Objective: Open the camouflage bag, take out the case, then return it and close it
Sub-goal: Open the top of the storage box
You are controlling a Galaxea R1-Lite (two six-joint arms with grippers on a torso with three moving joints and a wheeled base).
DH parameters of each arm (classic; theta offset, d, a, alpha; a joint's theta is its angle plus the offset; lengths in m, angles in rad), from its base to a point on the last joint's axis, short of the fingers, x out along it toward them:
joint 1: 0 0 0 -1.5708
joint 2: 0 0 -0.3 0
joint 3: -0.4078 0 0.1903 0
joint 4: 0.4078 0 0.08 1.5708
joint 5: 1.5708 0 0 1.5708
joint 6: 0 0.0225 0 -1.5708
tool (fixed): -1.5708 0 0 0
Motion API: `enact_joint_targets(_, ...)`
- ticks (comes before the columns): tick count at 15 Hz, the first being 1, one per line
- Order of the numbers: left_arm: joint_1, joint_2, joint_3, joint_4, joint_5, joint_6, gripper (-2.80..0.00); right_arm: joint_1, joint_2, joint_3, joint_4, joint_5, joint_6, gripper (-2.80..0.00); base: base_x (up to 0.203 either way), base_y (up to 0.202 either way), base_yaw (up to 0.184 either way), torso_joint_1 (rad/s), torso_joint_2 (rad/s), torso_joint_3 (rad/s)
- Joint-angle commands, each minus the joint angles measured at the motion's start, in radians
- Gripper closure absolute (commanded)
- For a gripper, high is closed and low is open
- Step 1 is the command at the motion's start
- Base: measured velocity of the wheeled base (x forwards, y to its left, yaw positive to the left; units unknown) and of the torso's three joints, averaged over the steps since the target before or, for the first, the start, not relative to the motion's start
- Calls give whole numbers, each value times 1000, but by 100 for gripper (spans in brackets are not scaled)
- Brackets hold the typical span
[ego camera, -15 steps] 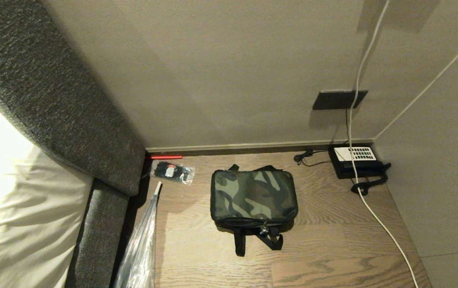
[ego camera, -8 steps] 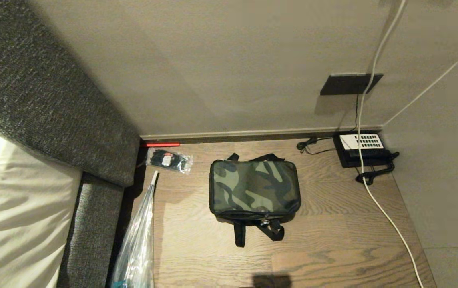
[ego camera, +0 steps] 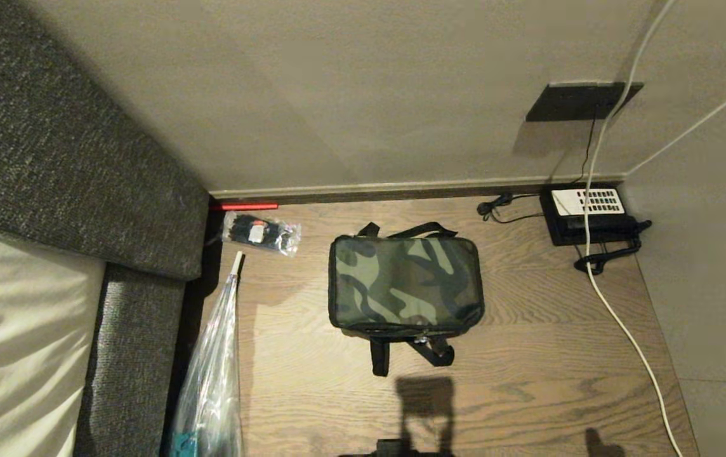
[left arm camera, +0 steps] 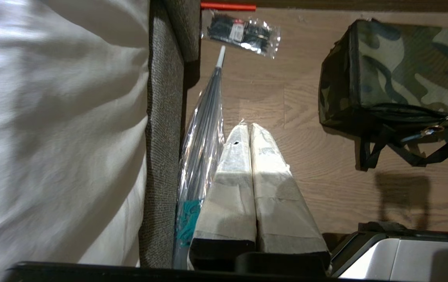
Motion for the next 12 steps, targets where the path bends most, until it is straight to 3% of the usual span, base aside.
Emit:
enact_joint_targets(1,0,0,3,0,2,-1,0,0,-5,0,0,0,0,0,0,0,0,2,-1,-199)
enact_joint_targets(12,0,0,3,5,0,-2,0,0,-5,0,5,6,-23,0,0,0,0,4,2,-199)
